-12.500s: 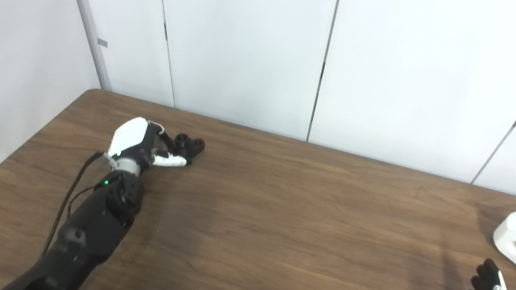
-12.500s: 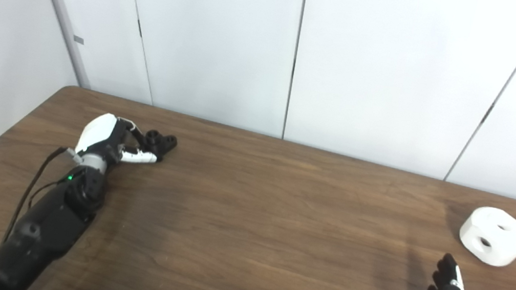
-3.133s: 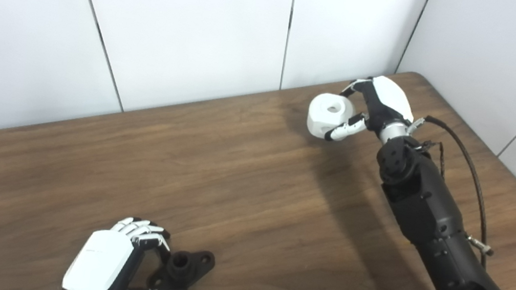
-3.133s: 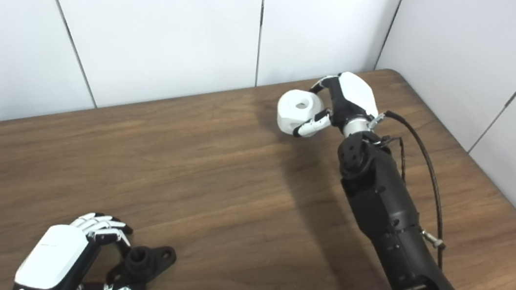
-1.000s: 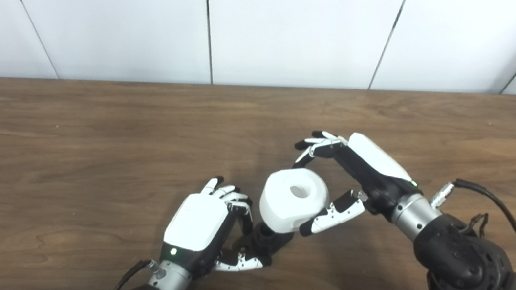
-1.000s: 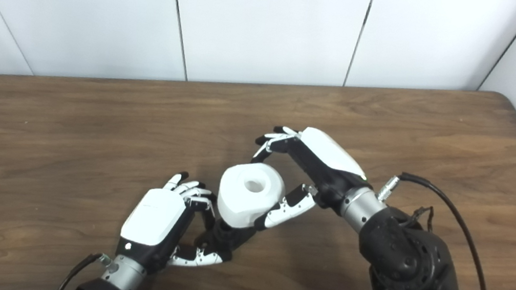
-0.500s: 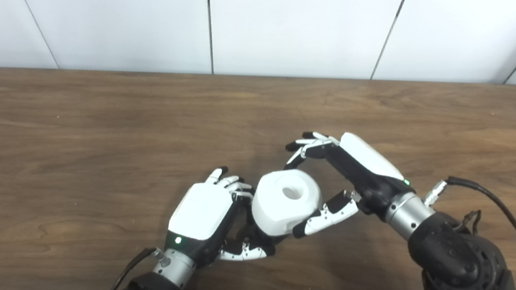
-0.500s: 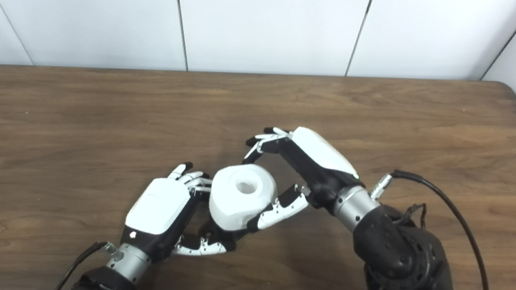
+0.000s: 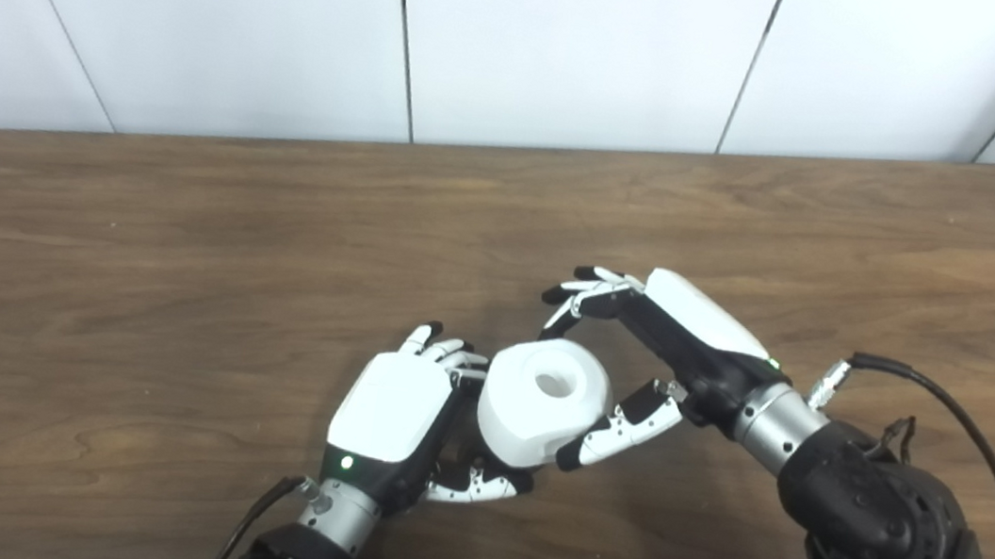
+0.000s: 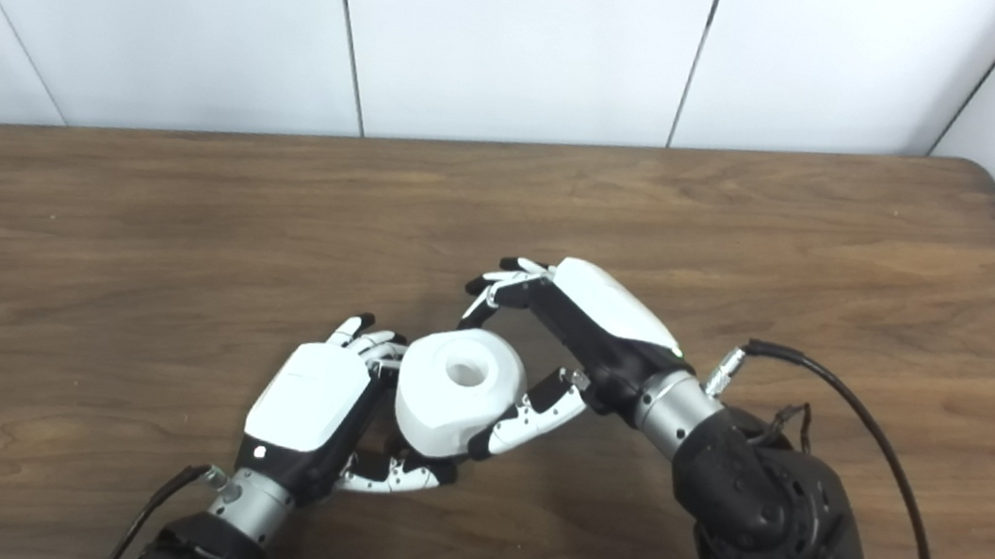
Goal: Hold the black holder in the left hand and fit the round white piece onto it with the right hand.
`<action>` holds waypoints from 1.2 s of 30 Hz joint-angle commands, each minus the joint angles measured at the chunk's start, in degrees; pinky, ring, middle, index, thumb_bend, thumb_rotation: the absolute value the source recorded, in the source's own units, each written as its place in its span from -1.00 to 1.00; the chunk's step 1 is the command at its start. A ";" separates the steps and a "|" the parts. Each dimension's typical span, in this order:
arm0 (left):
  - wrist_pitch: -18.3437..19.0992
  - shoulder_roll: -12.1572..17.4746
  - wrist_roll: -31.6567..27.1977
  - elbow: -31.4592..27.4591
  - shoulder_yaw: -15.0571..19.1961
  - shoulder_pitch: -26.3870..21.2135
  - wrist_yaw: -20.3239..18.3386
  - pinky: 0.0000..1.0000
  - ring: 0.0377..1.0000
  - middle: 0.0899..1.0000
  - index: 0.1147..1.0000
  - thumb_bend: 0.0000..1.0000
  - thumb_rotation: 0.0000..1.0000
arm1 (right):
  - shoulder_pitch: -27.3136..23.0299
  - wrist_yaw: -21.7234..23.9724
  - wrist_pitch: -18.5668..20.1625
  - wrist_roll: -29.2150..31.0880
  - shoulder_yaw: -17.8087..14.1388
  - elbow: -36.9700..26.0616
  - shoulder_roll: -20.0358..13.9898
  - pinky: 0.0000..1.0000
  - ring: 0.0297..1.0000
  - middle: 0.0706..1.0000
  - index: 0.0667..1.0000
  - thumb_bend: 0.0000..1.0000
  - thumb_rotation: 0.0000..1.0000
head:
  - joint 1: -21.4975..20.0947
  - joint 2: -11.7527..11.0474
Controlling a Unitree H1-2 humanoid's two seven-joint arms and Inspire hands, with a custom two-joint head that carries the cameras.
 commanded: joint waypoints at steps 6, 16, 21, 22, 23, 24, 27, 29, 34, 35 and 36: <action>0.14 -0.04 1.28 1.27 -1.39 0.43 -2.77 0.92 0.68 0.47 -0.16 0.04 -0.90 | -1.20 -3.63 -1.73 -0.06 1.24 0.01 -0.82 1.00 0.93 0.66 -0.11 0.05 -0.73 | -0.08 0.07; -0.03 0.02 1.14 0.72 -1.35 0.65 -2.67 0.91 0.68 0.47 -0.16 0.04 -0.90 | -1.20 -4.74 -1.14 -0.41 2.35 0.25 -1.69 1.00 0.93 0.66 -0.11 0.05 -0.73 | -0.58 0.17; -0.07 0.13 1.09 0.48 -1.29 0.81 -2.64 0.90 0.67 0.46 -0.16 0.04 -0.90 | -1.14 -5.18 -1.34 -0.43 2.71 0.56 -2.01 1.00 0.93 0.66 -0.11 0.05 -0.73 | -0.87 0.37; 0.06 0.14 1.19 0.34 -1.31 0.82 -2.93 0.91 0.67 0.46 -0.16 0.04 -0.90 | -1.11 -5.20 -1.28 -0.38 2.74 0.59 -2.04 1.00 0.93 0.66 -0.11 0.05 -0.73 | -0.86 0.34; 0.15 0.15 1.26 0.25 -1.32 0.82 -3.13 0.91 0.67 0.47 -0.16 0.04 -0.90 | -1.08 -5.26 -1.21 -0.34 2.77 0.64 -2.05 1.00 0.93 0.66 -0.11 0.05 -0.73 | -0.86 0.34; 0.17 0.14 1.28 0.18 -1.33 0.85 -3.19 0.91 0.67 0.47 -0.16 0.04 -0.90 | -1.01 -5.33 -1.13 -0.32 2.78 0.68 -2.05 1.00 0.93 0.66 -0.11 0.05 -0.73 | -0.87 0.39; 0.04 0.10 1.26 0.23 -1.31 0.95 -2.90 0.90 0.67 0.46 -0.16 0.04 -0.90 | -0.76 -5.47 -0.68 0.20 2.56 0.87 -1.98 1.00 0.93 0.67 -0.11 0.05 -0.73 | -0.90 0.41; 0.03 0.08 1.08 0.11 -1.25 1.01 -2.94 0.91 0.67 0.46 -0.16 0.04 -0.90 | -0.66 -5.62 -0.63 0.53 2.43 1.01 -2.02 1.00 0.93 0.67 -0.11 0.05 -0.73 | -0.90 0.42; -0.01 0.12 0.95 -0.04 -1.21 1.05 -3.03 0.91 0.68 0.46 -0.16 0.04 -0.90 | -0.55 -5.89 -0.73 0.39 2.50 1.10 -2.20 1.00 0.92 0.66 -0.11 0.05 -0.73 | -0.83 0.43; -0.01 0.13 0.96 -0.04 -1.22 1.04 -3.06 0.91 0.68 0.46 -0.16 0.04 -0.90 | -0.49 -5.95 -0.72 0.46 2.45 1.12 -2.19 1.00 0.92 0.66 -0.11 0.05 -0.73 | -0.83 0.43; 0.03 0.12 0.93 -0.06 -1.20 1.04 -3.12 0.91 0.68 0.46 -0.16 0.04 -0.90 | -0.43 -5.98 -0.68 0.39 2.43 1.14 -2.17 1.00 0.92 0.66 -0.11 0.05 -0.73 | -0.83 0.43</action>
